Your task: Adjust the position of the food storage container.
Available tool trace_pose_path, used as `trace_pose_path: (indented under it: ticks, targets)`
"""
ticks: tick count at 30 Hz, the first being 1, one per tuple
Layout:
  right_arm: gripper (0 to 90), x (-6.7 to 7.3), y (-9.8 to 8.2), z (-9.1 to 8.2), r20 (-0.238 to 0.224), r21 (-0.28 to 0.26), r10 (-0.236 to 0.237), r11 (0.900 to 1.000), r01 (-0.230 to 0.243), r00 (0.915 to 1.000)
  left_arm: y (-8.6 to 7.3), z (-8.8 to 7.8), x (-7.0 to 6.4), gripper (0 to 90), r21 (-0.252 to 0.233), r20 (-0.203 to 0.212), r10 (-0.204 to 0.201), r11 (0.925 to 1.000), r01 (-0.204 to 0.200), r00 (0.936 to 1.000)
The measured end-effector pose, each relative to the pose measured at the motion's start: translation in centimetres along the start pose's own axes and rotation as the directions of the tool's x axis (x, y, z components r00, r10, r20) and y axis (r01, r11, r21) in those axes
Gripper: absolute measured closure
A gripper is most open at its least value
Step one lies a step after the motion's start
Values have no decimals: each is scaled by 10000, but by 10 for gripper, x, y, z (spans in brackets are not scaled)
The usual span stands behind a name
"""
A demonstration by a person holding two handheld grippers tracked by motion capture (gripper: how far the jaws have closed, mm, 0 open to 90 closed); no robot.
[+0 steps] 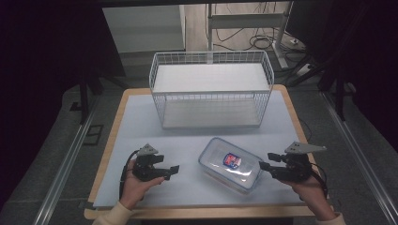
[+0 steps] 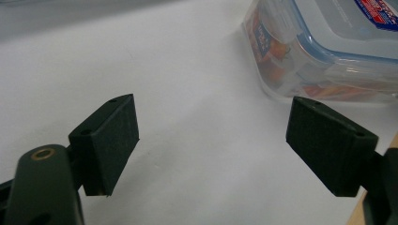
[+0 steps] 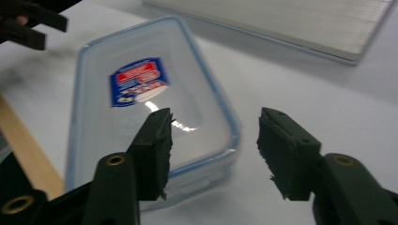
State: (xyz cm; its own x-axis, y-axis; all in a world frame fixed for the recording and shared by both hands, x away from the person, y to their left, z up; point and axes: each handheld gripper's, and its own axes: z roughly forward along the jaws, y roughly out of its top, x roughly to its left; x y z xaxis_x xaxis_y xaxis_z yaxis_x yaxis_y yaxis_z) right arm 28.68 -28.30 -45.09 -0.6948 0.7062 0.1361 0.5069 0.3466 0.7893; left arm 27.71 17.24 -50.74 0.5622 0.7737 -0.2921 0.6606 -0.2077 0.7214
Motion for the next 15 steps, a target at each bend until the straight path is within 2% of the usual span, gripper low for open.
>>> trace_pose_path:
  ticks: [3, 7, 9, 15]
  targets:
    - [533, 6, 1, 0, -259, 30, -95, 9999, 96, 9996, 0, 0, 0, 170, 3, 5, -11, 10000, 11, 10000]
    - [585, 20, 3, 4, -745, 193, -463, 9987, 479, 9961, 0, 0, 0, 170, 21, 45, -8, 10000, 8, 10000]
    - [599, 22, 3, 5, -832, 217, -528, 9983, 548, 9951, 0, 1, 0, 170, 25, 48, -8, 10000, 7, 10000]
    - [734, 38, 3, 11, -1579, 495, -873, 9941, 962, 9836, -1, 1, 0, 171, 35, 69, -21, 10000, 21, 10000]
